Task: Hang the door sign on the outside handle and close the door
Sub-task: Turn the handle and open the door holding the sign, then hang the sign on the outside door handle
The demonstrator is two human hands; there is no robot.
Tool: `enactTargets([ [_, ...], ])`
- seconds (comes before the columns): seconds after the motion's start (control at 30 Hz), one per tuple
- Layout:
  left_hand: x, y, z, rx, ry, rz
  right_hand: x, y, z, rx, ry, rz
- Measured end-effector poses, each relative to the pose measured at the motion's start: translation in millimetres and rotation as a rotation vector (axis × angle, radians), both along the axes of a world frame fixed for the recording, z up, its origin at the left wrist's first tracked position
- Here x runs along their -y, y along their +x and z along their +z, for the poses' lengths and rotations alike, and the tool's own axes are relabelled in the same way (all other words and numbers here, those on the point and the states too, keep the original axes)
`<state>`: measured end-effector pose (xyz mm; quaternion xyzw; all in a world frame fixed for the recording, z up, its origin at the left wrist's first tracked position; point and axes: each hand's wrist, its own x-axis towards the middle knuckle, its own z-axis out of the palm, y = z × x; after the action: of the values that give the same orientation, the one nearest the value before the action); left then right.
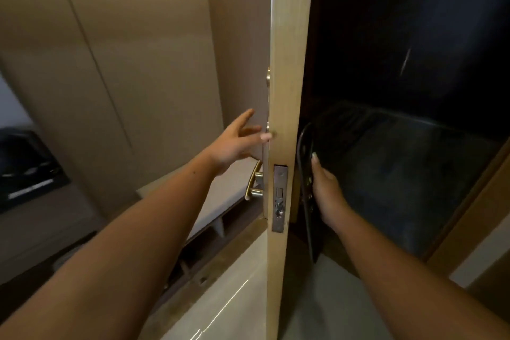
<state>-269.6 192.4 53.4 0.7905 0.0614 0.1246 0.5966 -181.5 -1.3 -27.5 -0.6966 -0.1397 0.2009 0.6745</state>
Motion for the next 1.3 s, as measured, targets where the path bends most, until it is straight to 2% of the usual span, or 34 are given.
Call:
enactTargets([
  [0.2,-36,-20,54,0.320,0.071,0.214,-80,-26,9,0.041,-0.072,0.150],
  [0.3,-66,-19,73,0.394,0.188,0.392,-127,-37,10,0.035,-0.068,0.222],
  [0.43,-122,-21,76,0.341,0.256,0.639,-186,-43,6,0.064,-0.129,0.246],
  [0.67,-224,-39,84,0.250,0.191,0.648,-256,-30,-20,0.027,-0.151,0.191],
  [0.87,-286,-39,84,0.241,0.101,0.681,-293,25,-62,-0.060,-0.347,0.138],
  [1.07,-317,-26,79,0.161,0.097,0.812,-337,80,-95,-0.051,-0.586,0.335],
  [1.3,-335,-18,83,0.082,0.105,0.837,-373,103,-107,-0.100,-0.610,0.586],
])
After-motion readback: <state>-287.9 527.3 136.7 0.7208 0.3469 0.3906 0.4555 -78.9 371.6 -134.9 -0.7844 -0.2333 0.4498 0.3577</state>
